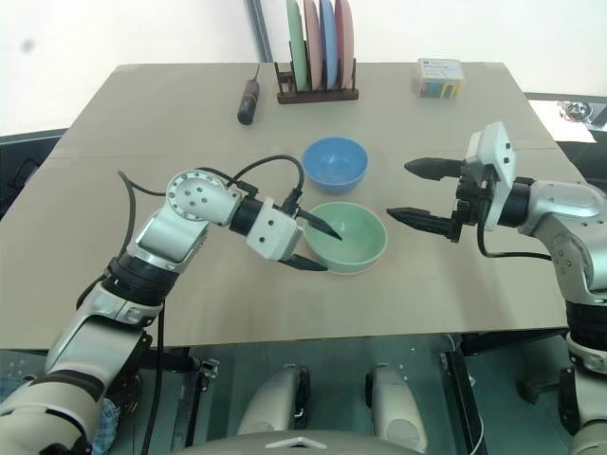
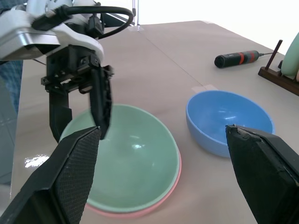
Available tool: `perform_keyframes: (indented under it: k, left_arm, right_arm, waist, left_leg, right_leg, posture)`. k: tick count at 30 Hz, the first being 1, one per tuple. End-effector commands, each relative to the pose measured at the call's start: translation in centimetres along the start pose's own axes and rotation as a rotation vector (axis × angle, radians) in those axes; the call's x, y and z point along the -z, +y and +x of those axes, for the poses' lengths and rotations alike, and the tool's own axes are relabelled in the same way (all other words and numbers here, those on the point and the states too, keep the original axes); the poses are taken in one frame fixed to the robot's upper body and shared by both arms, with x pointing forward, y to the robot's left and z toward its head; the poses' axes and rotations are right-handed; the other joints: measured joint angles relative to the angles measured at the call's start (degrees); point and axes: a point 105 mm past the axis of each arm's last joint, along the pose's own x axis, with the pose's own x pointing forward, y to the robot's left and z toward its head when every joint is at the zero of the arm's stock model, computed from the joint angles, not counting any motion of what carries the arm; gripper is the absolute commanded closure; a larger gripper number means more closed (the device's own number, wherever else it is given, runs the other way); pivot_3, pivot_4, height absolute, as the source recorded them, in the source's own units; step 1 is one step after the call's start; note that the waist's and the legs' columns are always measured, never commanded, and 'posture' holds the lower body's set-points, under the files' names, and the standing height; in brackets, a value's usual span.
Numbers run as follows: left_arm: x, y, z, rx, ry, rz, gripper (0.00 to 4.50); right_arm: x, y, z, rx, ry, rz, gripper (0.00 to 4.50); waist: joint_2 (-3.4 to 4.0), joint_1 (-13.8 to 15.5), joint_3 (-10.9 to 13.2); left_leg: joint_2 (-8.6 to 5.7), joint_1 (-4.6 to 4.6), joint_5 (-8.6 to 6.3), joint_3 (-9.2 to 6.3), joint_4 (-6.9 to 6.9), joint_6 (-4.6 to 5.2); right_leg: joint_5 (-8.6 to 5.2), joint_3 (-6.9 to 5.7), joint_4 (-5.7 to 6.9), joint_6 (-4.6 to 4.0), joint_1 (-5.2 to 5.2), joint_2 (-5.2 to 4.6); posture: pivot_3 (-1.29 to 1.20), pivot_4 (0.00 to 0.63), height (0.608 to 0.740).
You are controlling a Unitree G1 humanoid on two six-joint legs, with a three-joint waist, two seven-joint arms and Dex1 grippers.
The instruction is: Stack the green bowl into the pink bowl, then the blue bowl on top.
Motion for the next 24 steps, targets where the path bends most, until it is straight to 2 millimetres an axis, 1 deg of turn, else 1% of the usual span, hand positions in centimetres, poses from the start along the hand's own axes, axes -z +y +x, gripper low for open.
perform_keyframes:
  k: [1,3,6,8,10,12,15,17,19,21,24]
  left_arm:
    - [-1.0,1.8,-1.1,-0.081,-0.037,0.024,0.05]
    - [-1.5,2.8,-1.9,-0.141,-0.087,-0.026,0.05]
    - [-1.9,3.6,-3.5,-0.236,-0.183,-0.154,0.05]
    - [-1.6,3.8,-4.8,-0.313,-0.229,-0.249,0.05]
    - [-0.8,3.6,-6.1,-0.399,-0.247,-0.326,0.05]
    - [0.0,3.0,-7.8,-0.502,-0.278,-0.411,0.05]
    - [0.4,1.1,-10.2,-0.644,-0.344,-0.544,0.05]
    - [0.6,0.6,-11.6,-0.756,-0.368,-0.586,0.05]
    - [0.4,-0.3,-13.4,-0.887,-0.393,-0.608,0.05]
    - [0.6,-1.5,-14.7,-0.986,-0.358,-0.629,0.05]
    - [0.7,-3.1,-15.9,-1.068,-0.282,-0.628,0.05]
  right_arm:
    - [-1.2,0.1,-0.5,0.007,-0.017,-0.049,0.0]
    - [-1.2,0.1,-0.5,0.01,-0.013,-0.051,0.0]
    - [-1.0,-0.1,-0.5,0.018,-0.003,-0.051,0.0]
    - [-0.8,-0.4,-0.4,0.022,0.012,-0.06,0.0]
    - [-0.6,-1.0,-0.1,0.046,0.033,-0.08,0.0]
    - [-0.3,-1.8,0.5,0.063,0.07,-0.123,0.0]
    - [0.6,-2.9,2.0,0.043,0.144,-0.206,0.0]
    - [0.9,-3.5,2.8,0.04,0.173,-0.247,0.0]
    - [1.3,-4.3,3.9,0.03,0.202,-0.301,0.0]
    - [1.6,-4.8,5.0,0.011,0.218,-0.337,0.0]
    - [1.9,-5.7,6.3,0.001,0.23,-0.37,0.0]
  waist:
    - [0.0,0.0,0.0]
    - [0.0,0.0,0.0]
    - [0.0,-0.2,0.0]
    - [0.0,-0.2,0.0]
    - [0.01,-0.4,0.0]
    - [0.01,-1.0,0.0]
    - [0.01,-1.8,0.0]
    - [0.02,-1.7,0.0]
    - [0.0,-1.4,0.0]
    - [0.0,-1.5,0.0]
    - [-0.01,-1.2,0.0]
  left_leg:
    - [0.0,0.0,0.0,0.0,0.0,0.0]
    - [0.0,0.0,0.0,-0.01,0.0,0.0]
    - [0.0,0.01,0.0,-0.01,0.0,0.0]
    - [0.0,0.01,0.0,-0.02,0.0,0.0]
    - [0.0,0.03,0.0,-0.01,-0.01,0.0]
    - [0.02,0.03,0.0,-0.02,-0.01,0.0]
    - [0.04,0.06,0.0,-0.02,-0.01,0.0]
    - [0.05,0.07,0.0,-0.01,-0.03,0.0]
    - [0.06,0.06,0.0,-0.03,-0.03,0.0]
    - [0.06,0.04,0.0,-0.03,-0.02,-0.01]
    - [0.03,0.04,0.0,-0.01,-0.03,-0.01]
  right_leg:
    - [0.0,0.0,0.0,0.0,0.0,0.0]
    - [0.0,-0.01,0.01,0.0,0.0,0.0]
    - [0.0,0.0,0.02,0.0,0.0,0.0]
    - [0.0,0.0,0.03,0.0,-0.01,0.0]
    - [0.0,-0.01,0.02,0.0,0.0,0.01]
    - [0.0,0.0,0.03,0.0,-0.01,0.01]
    - [0.0,0.0,0.06,0.0,-0.01,0.0]
    - [0.0,0.0,0.05,0.0,-0.01,0.0]
    - [0.0,-0.03,0.04,0.0,-0.02,0.0]
    - [0.0,-0.05,0.03,0.0,-0.01,-0.02]
    - [0.01,-0.04,0.01,-0.01,-0.01,-0.07]
  posture:
    - [0.0,0.15,0.74]
    - [0.0,0.15,0.74]
    - [0.0,0.15,0.74]
    - [0.0,0.15,0.74]
    - [0.0,0.15,0.74]
    - [0.0,0.15,0.74]
    - [0.0,0.15,0.74]
    - [0.0,0.15,0.74]
    - [0.0,0.15,0.74]
    - [0.0,0.15,0.74]
    - [0.0,0.15,0.74]
